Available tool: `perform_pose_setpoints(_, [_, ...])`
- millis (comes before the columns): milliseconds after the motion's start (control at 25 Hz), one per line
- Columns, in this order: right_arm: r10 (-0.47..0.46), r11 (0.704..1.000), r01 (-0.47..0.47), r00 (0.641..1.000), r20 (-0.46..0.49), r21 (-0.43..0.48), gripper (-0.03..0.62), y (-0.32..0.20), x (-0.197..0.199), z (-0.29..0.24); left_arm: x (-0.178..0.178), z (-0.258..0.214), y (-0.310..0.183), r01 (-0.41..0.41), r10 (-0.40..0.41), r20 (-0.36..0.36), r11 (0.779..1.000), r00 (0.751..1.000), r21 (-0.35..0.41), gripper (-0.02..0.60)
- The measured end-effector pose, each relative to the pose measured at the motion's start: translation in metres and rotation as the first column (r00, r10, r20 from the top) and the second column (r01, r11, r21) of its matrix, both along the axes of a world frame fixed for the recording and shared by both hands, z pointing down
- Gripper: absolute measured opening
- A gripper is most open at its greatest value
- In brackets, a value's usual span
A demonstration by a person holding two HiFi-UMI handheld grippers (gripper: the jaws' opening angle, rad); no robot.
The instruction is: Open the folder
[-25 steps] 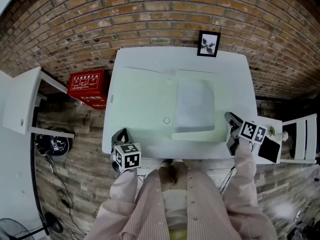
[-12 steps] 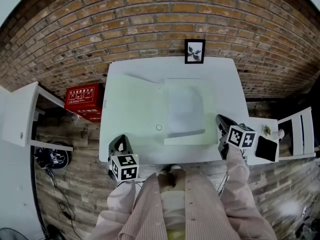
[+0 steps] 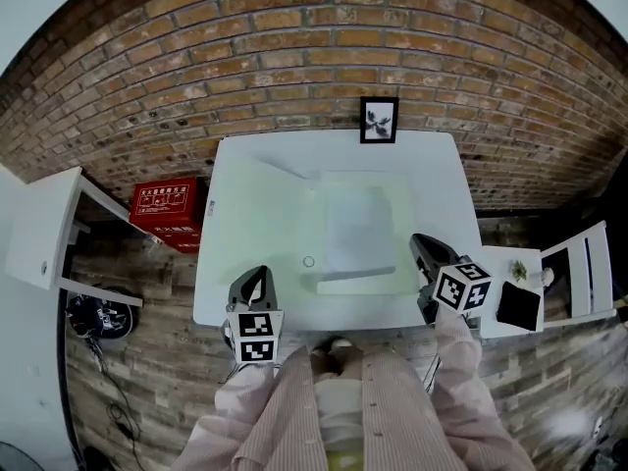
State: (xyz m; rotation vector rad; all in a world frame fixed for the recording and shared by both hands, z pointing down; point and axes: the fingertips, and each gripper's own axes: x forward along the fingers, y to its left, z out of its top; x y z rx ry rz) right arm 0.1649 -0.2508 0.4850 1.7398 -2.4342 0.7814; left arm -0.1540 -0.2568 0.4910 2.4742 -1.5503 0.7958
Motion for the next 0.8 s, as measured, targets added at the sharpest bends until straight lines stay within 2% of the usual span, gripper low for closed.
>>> perform_pose_setpoints(400, [-0.036,0.979,0.039,0.999,-0.020,0.201,0.005,0.008,-0.017,-0.049,0.040,-0.039,-0.004,-0.095,0.113,-0.124,0.986,0.986,0.136,-0.006])
perform_pose_setpoints(800, [-0.029,0.937,0.052,0.997,-0.074,0.345,0.005,0.011,-0.026,-0.092,0.057,-0.081,-0.015,-0.089,0.148,-0.220,0.963,0.964,0.256,-0.006])
